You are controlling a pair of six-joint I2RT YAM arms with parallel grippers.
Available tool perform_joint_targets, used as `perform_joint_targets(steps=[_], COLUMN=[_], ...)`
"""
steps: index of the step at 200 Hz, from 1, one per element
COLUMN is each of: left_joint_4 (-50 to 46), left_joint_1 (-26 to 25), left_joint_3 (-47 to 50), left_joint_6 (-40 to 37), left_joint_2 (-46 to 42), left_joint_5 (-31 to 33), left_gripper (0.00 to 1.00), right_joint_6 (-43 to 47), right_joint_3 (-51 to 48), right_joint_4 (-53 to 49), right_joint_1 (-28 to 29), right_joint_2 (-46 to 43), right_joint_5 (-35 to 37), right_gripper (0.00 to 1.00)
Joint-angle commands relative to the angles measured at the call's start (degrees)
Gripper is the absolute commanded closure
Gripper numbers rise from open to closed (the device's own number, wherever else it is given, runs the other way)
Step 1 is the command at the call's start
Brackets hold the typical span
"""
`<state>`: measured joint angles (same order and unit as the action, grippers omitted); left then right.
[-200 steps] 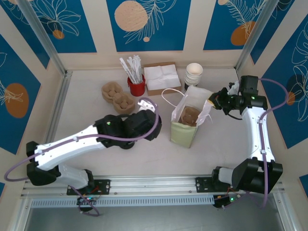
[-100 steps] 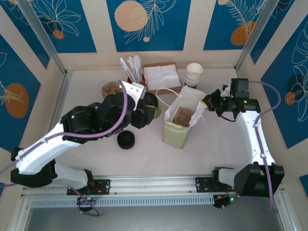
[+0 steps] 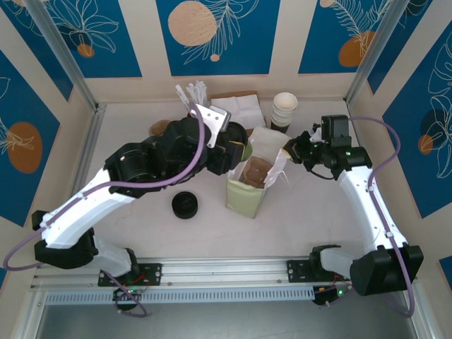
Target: Pack the takeout coffee
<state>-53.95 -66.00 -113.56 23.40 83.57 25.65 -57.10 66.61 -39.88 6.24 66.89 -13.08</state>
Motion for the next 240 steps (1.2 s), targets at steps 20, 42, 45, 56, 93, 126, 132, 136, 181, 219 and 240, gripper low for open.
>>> perform_joint_targets(steps=[20, 42, 45, 56, 93, 126, 132, 136, 181, 219, 240], left_joint_4=[3.9, 4.5, 4.5, 4.6, 5.5, 7.7, 8.3, 8.8, 12.4, 14.4, 15.5], left_joint_1=[2.2, 2.6, 2.6, 2.8, 3.9, 4.8, 4.9, 4.9, 6.0, 6.6, 6.7], left_joint_3=[-2.4, -2.8, -2.8, -2.8, -1.4, 0.9, 1.6, 2.1, 7.5, 10.4, 11.5], left_joint_6=[0.0, 0.4, 0.5, 0.7, 1.7, 3.4, 3.5, 3.5, 4.6, 5.0, 5.0], left_joint_2=[4.1, 6.4, 6.7, 7.6, 10.2, 13.0, 13.3, 13.5, 14.8, 16.5, 17.5], left_joint_5=[-4.5, -6.0, -6.1, -6.2, -7.4, -9.1, -9.3, -9.3, -9.7, -10.4, -10.2], left_gripper=[0.33, 0.33, 0.33, 0.33, 0.34, 0.35, 0.35, 0.35, 0.35, 0.35, 0.35], right_joint_6=[-3.8, -4.4, -4.5, -4.7, -5.1, -5.2, -5.2, -5.3, -5.4, -5.3, -4.9], right_joint_3=[-1.7, -2.2, -2.2, -2.5, -2.9, -2.5, -2.6, -2.6, -2.3, -2.5, -2.6], right_joint_4=[2.8, 3.4, 3.5, 3.8, 4.5, 4.8, 4.9, 4.9, 5.2, 5.0, 4.6], right_joint_1=[2.7, 3.5, 3.5, 3.6, 3.7, 3.7, 3.7, 3.7, 3.5, 3.5, 3.5], right_joint_2=[-1.8, -1.7, -1.7, -1.6, -1.1, 0.3, 0.5, 0.6, 2.1, 2.7, 2.8], right_joint_5=[2.2, 2.7, 2.7, 2.7, 2.4, 1.5, 1.4, 1.2, -0.2, -1.0, -1.2], right_gripper=[1.00, 1.00, 1.00, 1.00, 1.00, 1.00, 1.00, 1.00, 1.00, 1.00, 1.00])
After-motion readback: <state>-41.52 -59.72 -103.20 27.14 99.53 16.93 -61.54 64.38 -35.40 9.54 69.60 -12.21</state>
